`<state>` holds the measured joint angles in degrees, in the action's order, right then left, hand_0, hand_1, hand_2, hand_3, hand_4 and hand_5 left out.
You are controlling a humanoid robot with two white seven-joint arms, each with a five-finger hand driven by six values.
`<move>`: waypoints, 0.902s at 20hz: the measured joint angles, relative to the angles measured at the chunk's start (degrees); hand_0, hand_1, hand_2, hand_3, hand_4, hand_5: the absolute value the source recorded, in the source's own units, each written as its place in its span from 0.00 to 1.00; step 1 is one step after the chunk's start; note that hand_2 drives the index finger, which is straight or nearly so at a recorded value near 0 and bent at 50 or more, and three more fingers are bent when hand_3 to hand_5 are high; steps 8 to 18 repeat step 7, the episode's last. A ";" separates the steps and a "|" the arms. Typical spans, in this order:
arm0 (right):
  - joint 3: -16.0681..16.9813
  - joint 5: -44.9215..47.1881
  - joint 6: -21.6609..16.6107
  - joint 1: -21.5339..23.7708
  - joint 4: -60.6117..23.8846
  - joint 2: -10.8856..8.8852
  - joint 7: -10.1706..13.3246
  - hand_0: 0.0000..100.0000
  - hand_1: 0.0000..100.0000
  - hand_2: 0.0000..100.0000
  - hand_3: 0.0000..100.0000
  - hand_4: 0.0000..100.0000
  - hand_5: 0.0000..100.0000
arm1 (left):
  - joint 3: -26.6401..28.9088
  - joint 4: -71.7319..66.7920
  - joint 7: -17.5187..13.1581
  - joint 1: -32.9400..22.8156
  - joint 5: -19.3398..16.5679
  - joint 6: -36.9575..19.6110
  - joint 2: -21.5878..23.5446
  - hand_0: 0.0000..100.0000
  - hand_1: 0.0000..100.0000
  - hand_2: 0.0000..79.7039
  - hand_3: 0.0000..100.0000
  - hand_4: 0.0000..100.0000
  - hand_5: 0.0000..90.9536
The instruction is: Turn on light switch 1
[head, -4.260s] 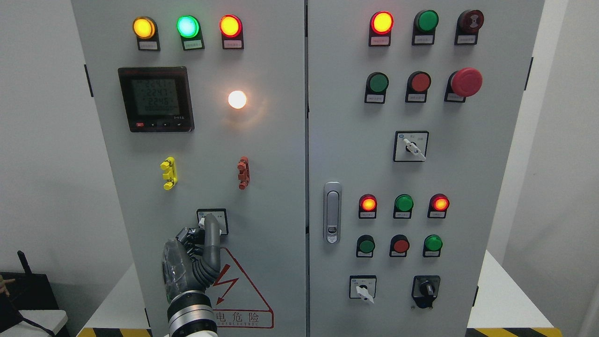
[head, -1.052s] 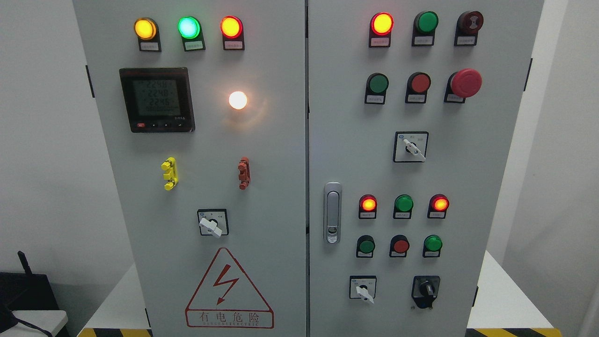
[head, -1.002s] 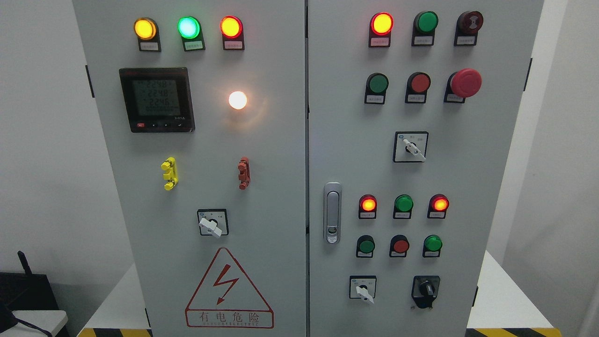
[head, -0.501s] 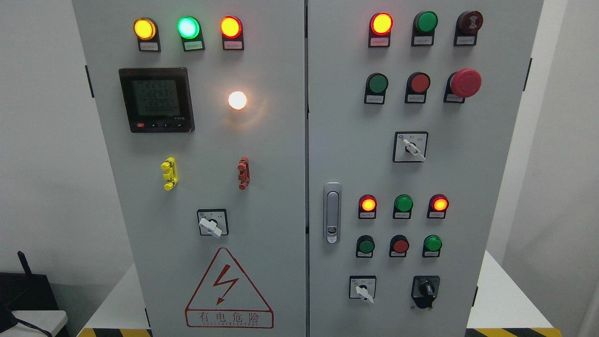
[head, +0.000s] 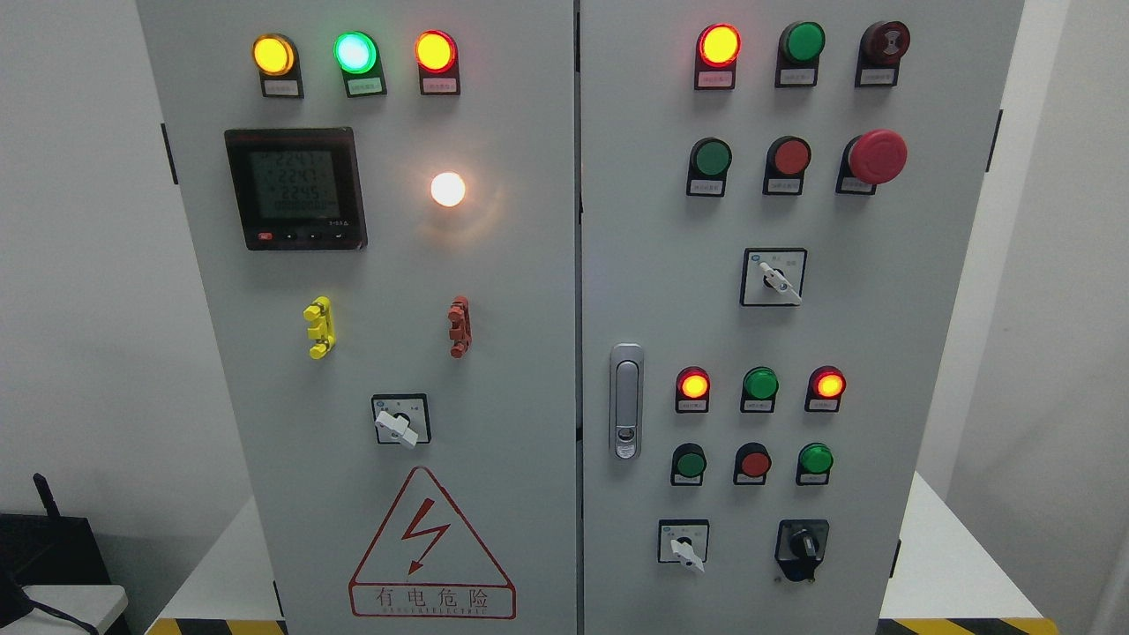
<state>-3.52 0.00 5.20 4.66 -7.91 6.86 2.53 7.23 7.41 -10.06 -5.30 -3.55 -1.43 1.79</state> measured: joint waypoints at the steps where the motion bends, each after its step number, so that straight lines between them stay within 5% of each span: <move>1: 0.00 0.00 0.00 0.00 0.00 0.00 0.00 0.12 0.39 0.00 0.00 0.00 0.00 | -0.94 -0.66 0.07 0.23 -0.01 0.20 -0.14 0.41 0.06 0.00 0.00 0.00 0.00; 18: 0.00 0.00 0.00 0.00 0.00 0.00 0.00 0.12 0.39 0.00 0.00 0.00 0.00 | -4.87 -3.48 0.10 1.15 0.31 0.68 -0.84 0.41 0.05 0.00 0.00 0.00 0.00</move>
